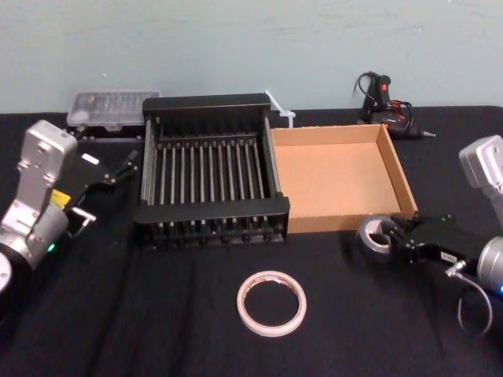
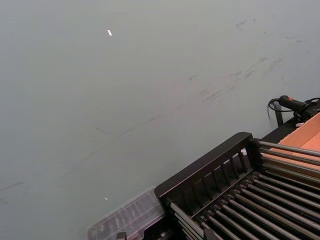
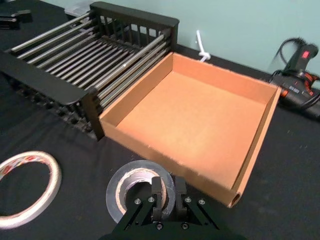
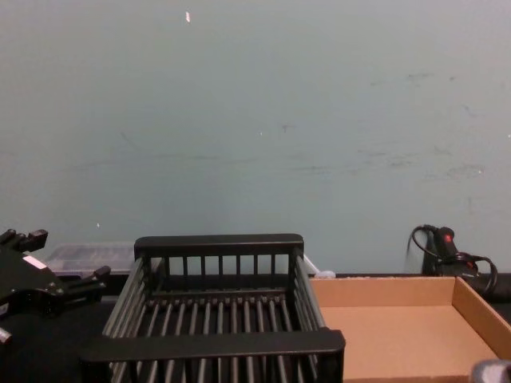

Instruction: Pick up the white tape and place it into the black box , Pick up the silver tape and place it into the brown box.

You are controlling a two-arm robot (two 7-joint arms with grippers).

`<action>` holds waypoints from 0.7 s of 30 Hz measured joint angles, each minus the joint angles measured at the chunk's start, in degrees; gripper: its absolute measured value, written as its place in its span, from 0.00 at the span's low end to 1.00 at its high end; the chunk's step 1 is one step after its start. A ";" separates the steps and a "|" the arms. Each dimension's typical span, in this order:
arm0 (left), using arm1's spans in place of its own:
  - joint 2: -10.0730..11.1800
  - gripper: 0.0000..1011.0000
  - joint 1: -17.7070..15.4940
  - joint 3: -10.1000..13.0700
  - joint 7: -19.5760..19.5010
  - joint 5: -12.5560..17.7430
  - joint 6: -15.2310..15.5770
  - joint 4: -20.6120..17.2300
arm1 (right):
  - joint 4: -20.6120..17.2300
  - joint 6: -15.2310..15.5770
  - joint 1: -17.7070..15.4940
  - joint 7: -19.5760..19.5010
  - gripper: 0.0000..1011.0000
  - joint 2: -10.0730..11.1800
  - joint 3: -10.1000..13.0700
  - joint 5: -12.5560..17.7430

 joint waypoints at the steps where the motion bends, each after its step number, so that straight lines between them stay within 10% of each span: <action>1: 0.00 0.99 0.00 0.00 0.00 0.00 0.00 0.00 | 0.43 -0.21 0.69 -0.25 0.16 -0.26 -0.35 -0.52; 21: 0.00 0.99 0.00 0.00 0.00 0.00 0.00 0.00 | 10.39 -0.97 9.88 -2.39 0.16 -6.58 -1.99 -6.09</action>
